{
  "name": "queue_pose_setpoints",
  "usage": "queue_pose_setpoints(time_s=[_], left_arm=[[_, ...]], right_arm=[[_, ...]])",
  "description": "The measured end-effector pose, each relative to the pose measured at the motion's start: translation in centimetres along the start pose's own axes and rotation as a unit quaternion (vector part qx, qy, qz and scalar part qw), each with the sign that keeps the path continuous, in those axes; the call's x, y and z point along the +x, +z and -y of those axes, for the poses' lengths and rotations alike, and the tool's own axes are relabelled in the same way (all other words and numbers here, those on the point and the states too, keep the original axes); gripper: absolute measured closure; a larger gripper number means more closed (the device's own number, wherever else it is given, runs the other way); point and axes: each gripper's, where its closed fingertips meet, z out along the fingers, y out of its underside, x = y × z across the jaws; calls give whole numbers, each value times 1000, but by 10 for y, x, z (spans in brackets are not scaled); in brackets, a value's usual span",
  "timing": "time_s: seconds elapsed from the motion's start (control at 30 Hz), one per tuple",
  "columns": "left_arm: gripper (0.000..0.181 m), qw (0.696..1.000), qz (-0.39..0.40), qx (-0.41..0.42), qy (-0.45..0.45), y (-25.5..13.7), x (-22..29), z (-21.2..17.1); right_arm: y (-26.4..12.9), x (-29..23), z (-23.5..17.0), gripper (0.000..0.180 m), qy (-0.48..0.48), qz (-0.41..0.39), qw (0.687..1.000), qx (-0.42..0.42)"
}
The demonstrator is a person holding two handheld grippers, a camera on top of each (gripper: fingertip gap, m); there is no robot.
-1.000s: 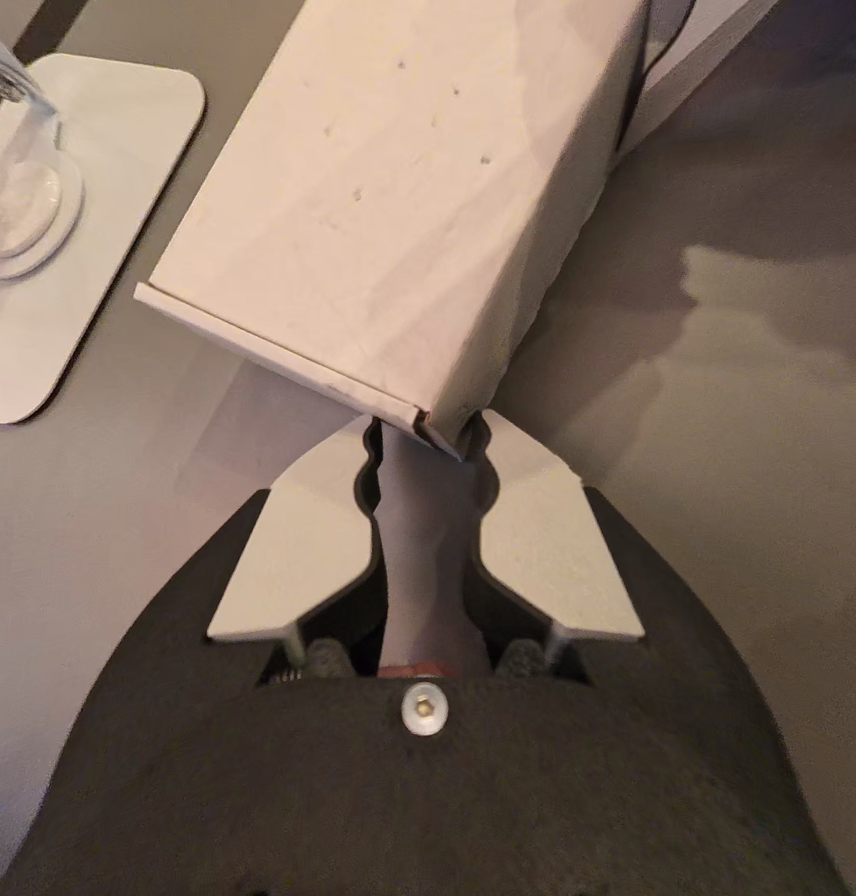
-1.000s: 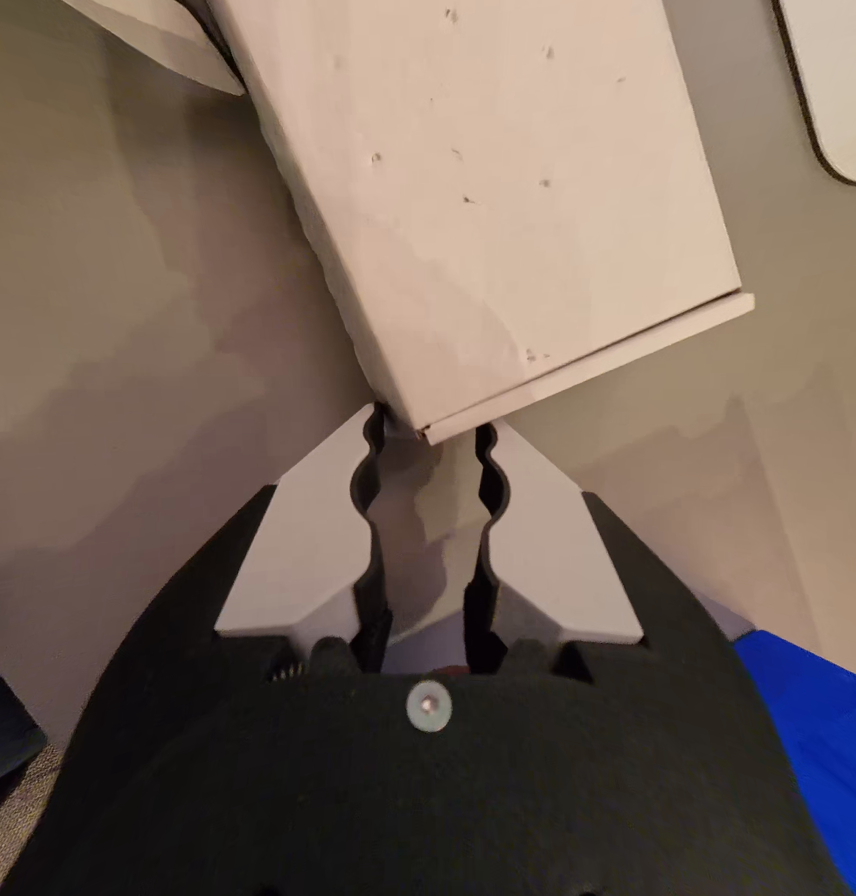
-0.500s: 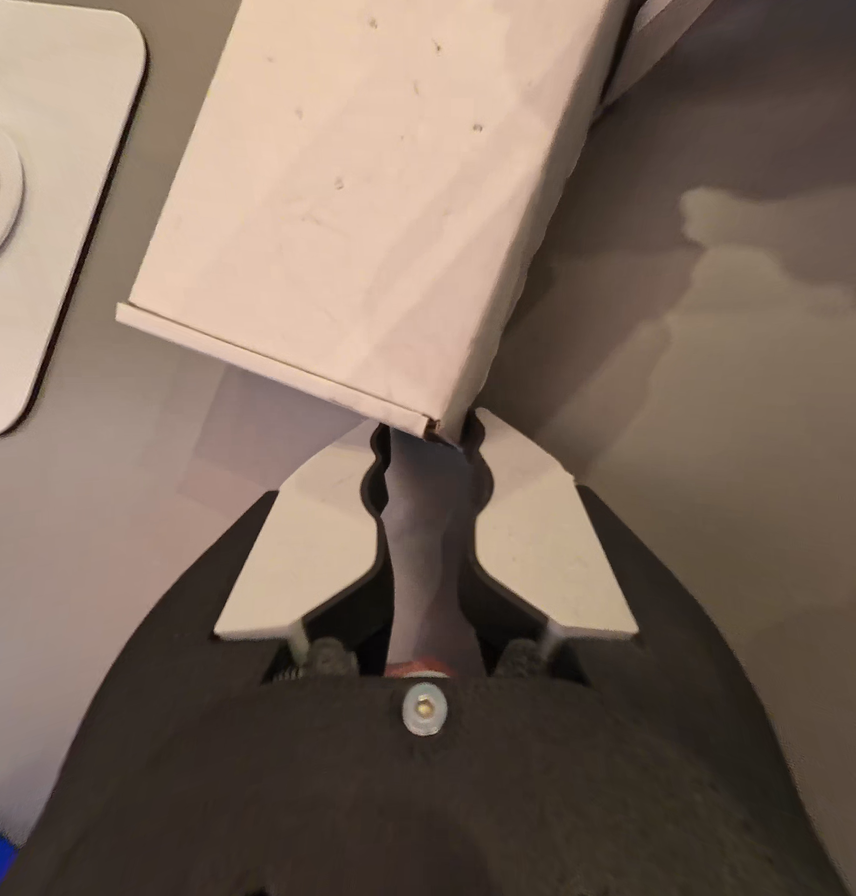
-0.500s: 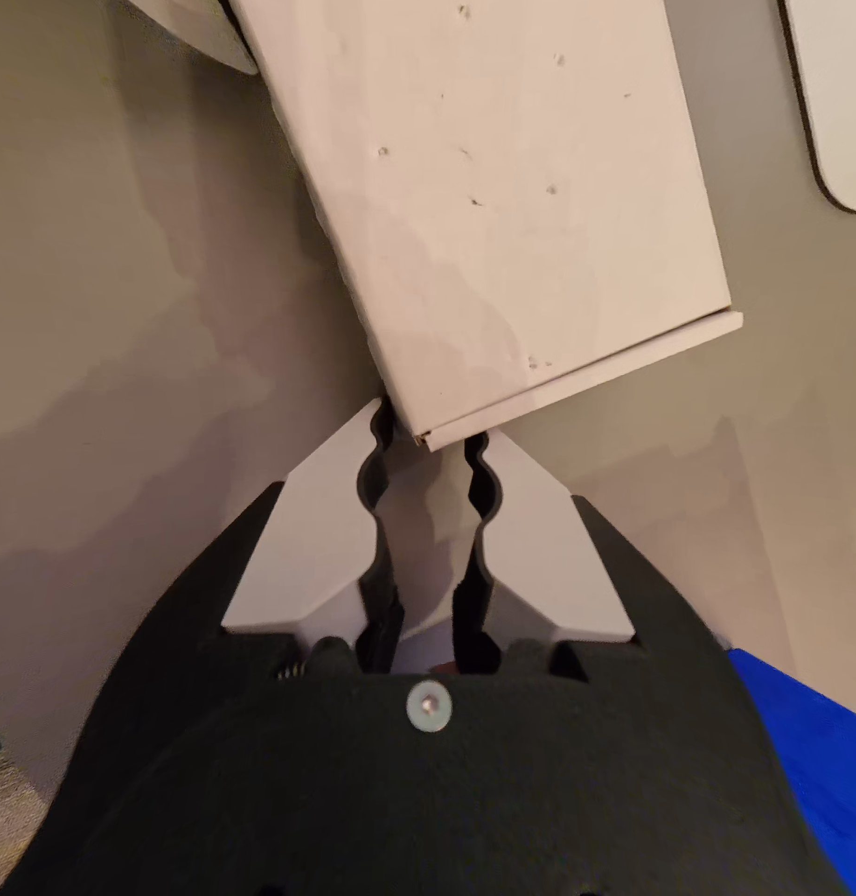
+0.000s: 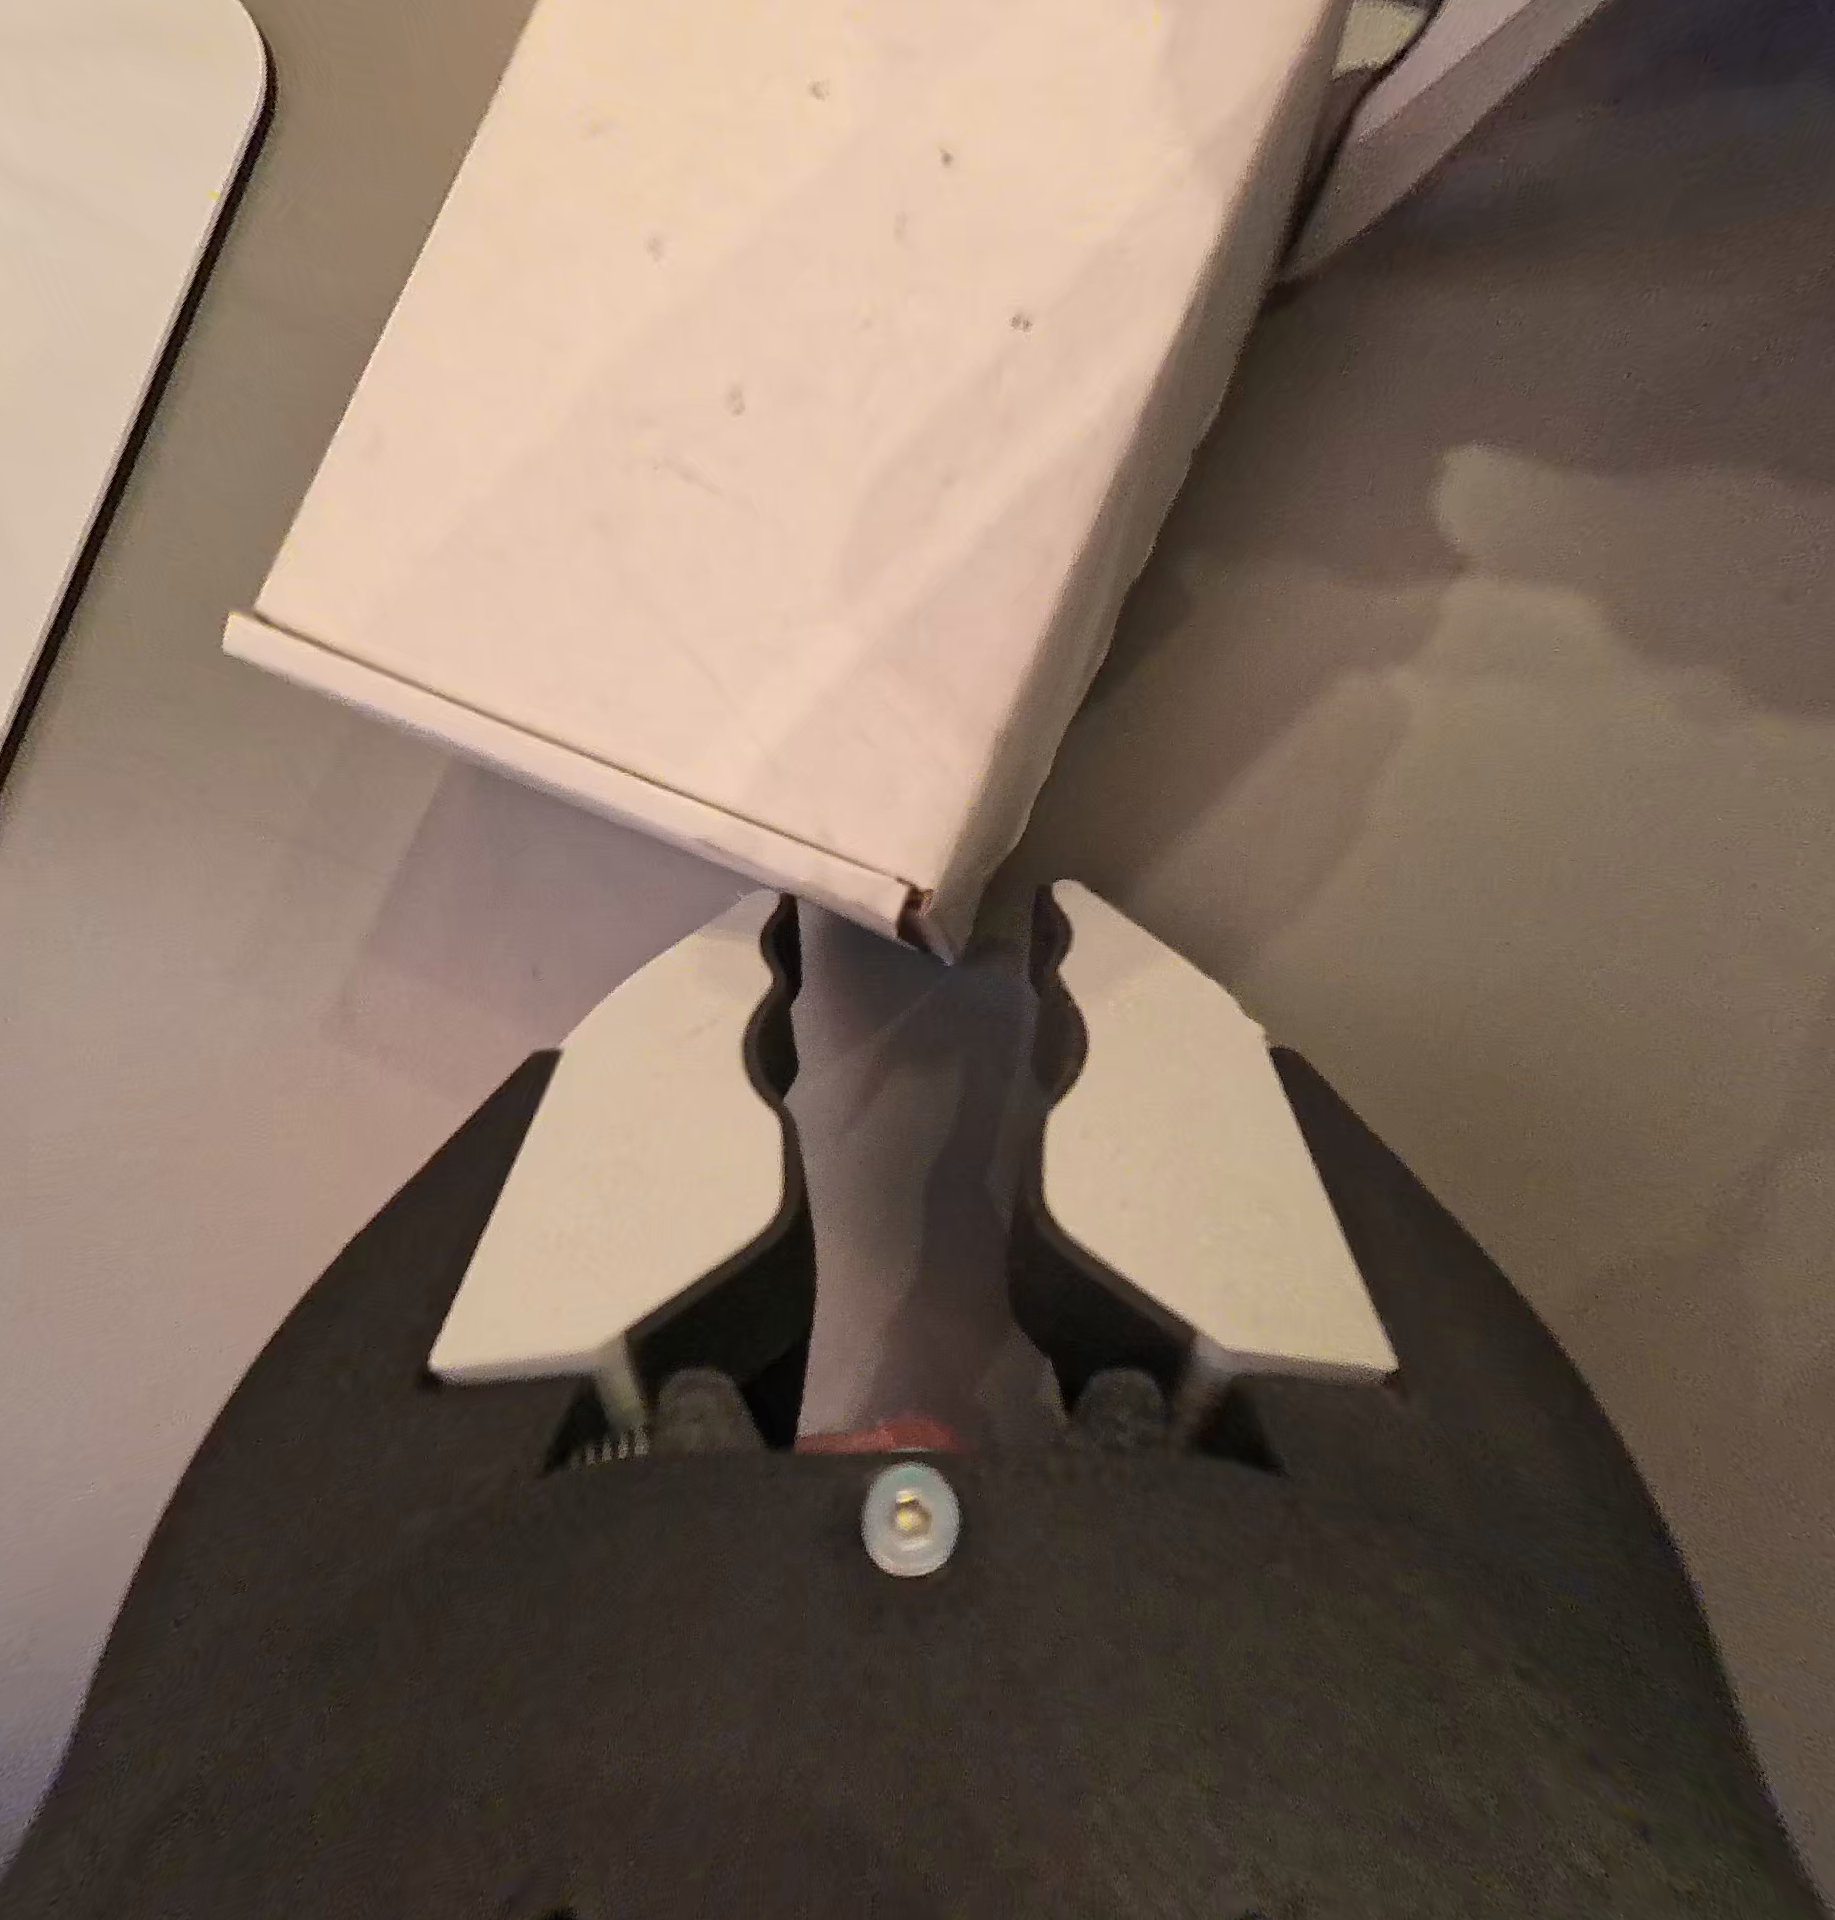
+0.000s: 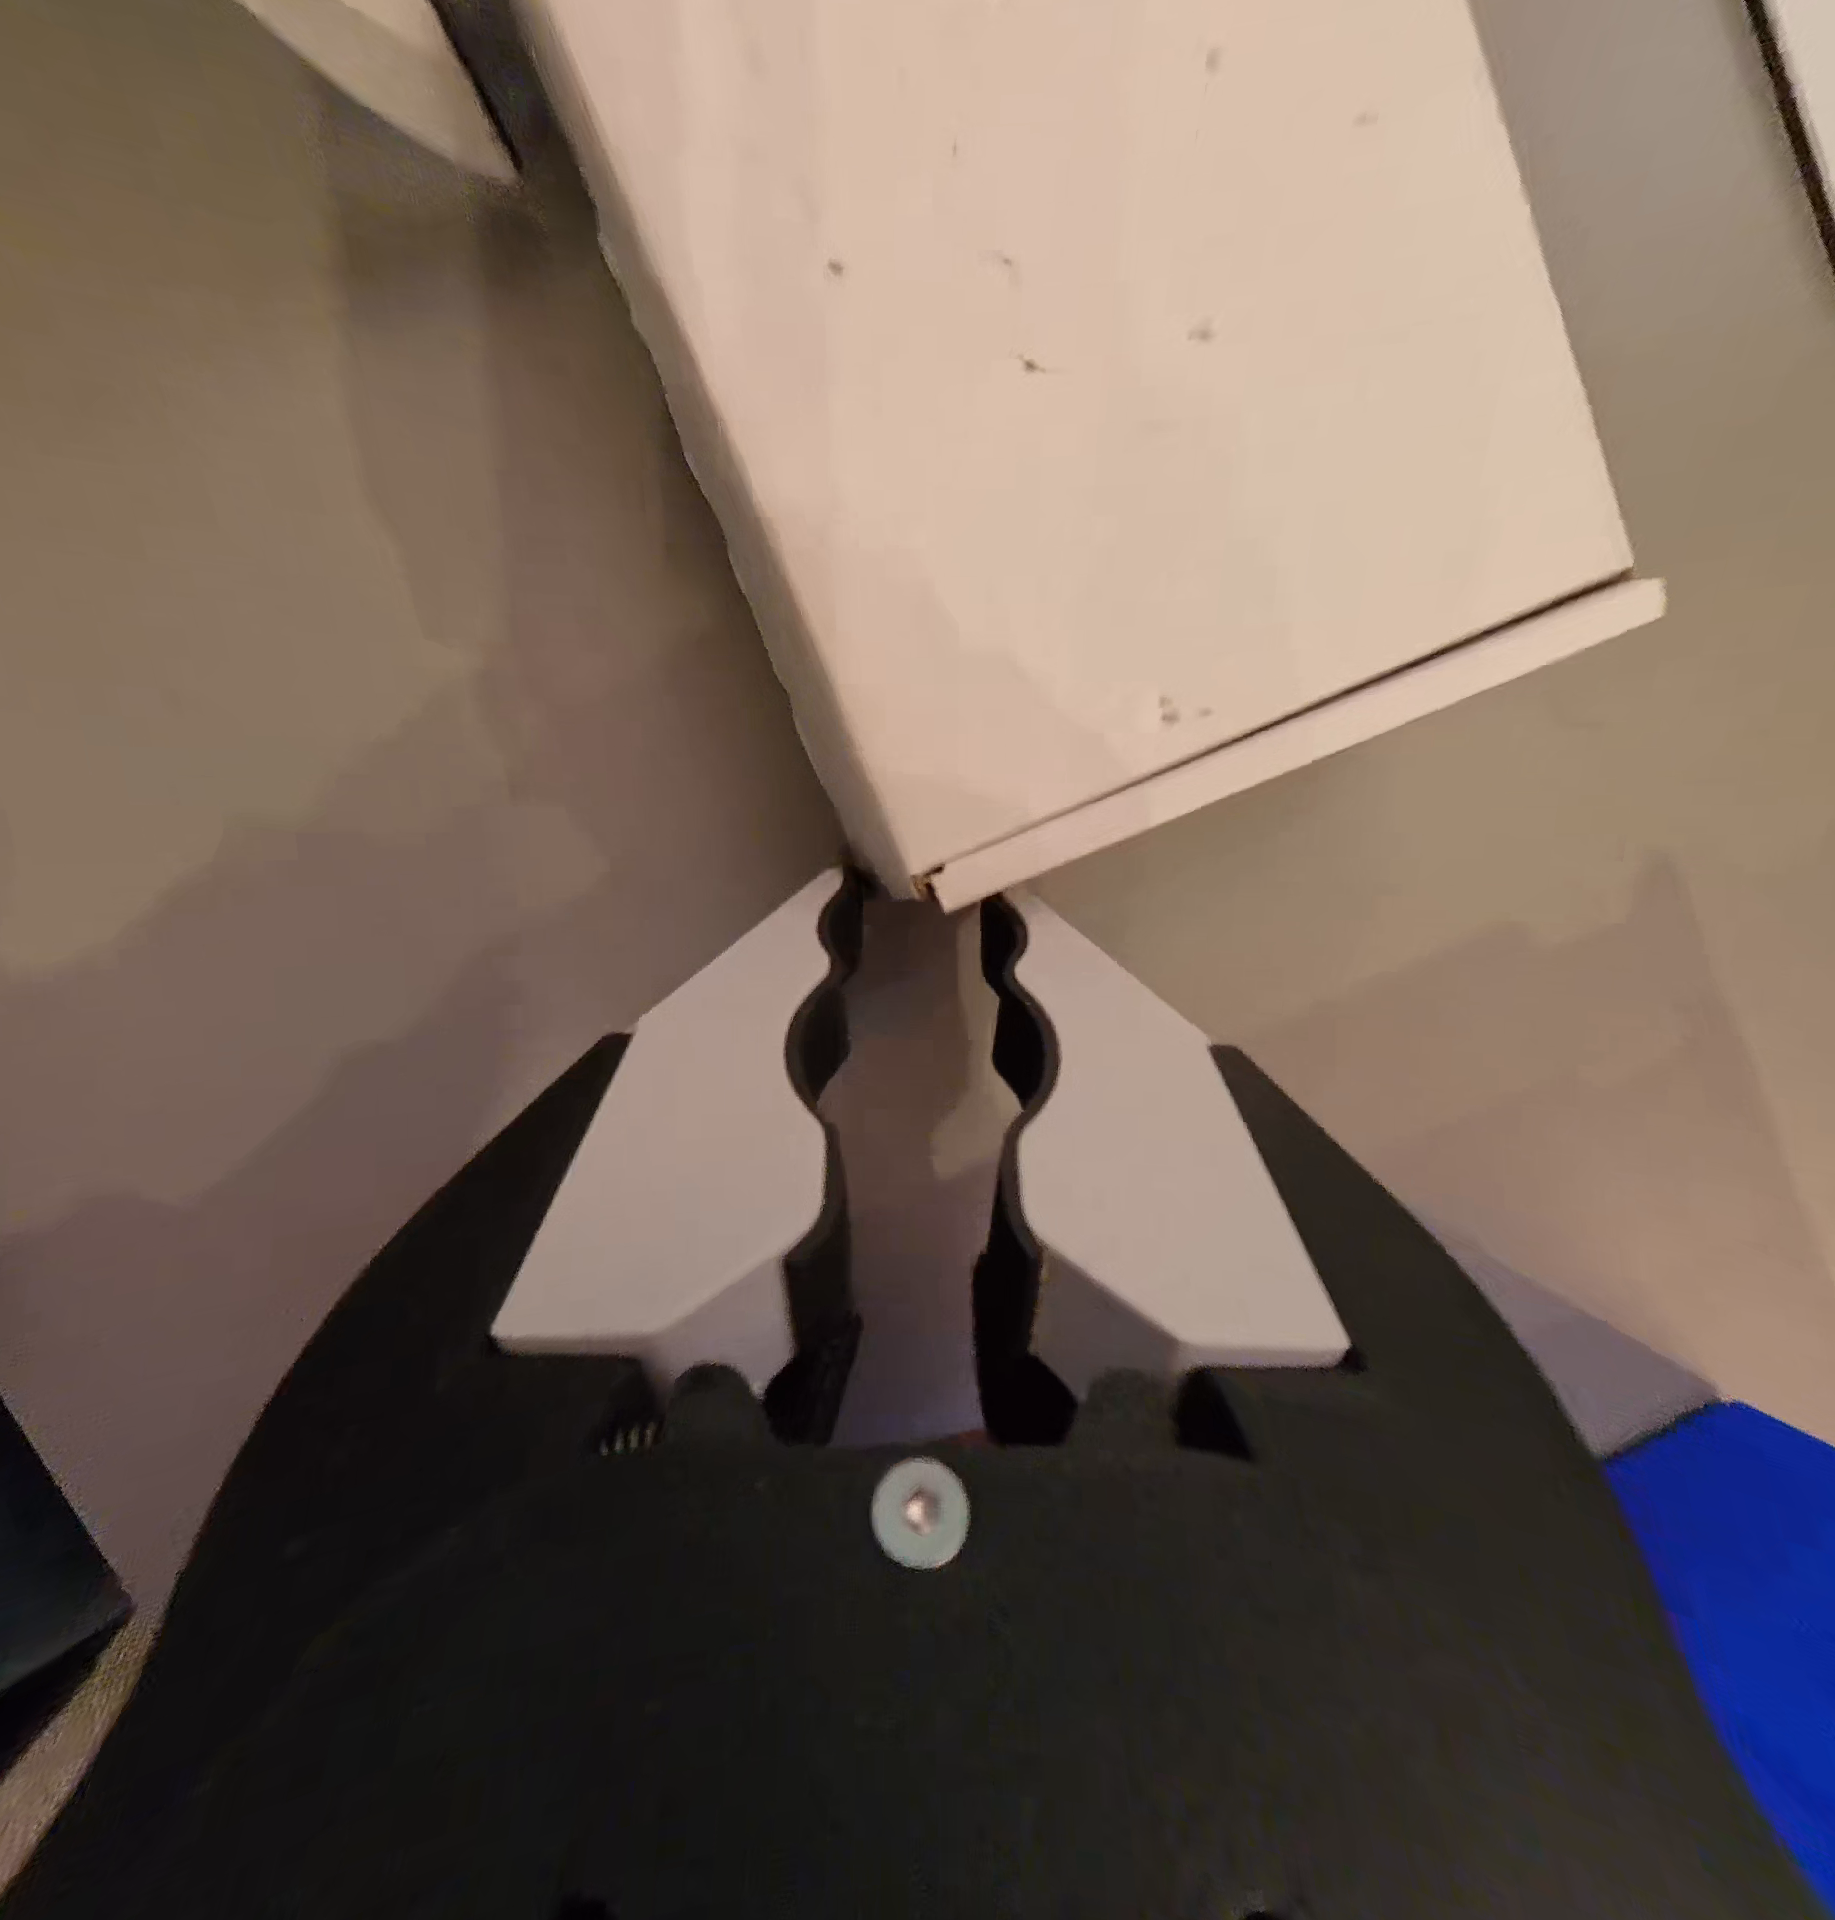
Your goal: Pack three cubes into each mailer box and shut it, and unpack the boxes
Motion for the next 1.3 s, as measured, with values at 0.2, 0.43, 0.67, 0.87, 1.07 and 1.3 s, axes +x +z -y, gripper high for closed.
queue_pose_setpoints(time_s=[0.2,0.43,0.67,0.87,1.07,1.3], left_arm=[[154,999,53,-3,8,5,-12,2],[154,998,70,3,3,5,-16,1],[143,999,29,-24,-7,1,-8,-10],[156,999,50,-19,-11,7,-13,-4],[159,998,65,-26,-2,6,-13,-5],[153,998,43,-49,-10,-3,-1,-14]], right_arm=[[2,4,0,171,-18,-14,1000,-12],[3,5,2,170,-11,-25,1000,-2],[-8,0,0,147,0,-20,1000,-9],[2,11,6,161,-11,-39,999,-17],[1,6,4,164,-16,-45,999,-20],[-44,12,8,90,23,-47,998,-25]])
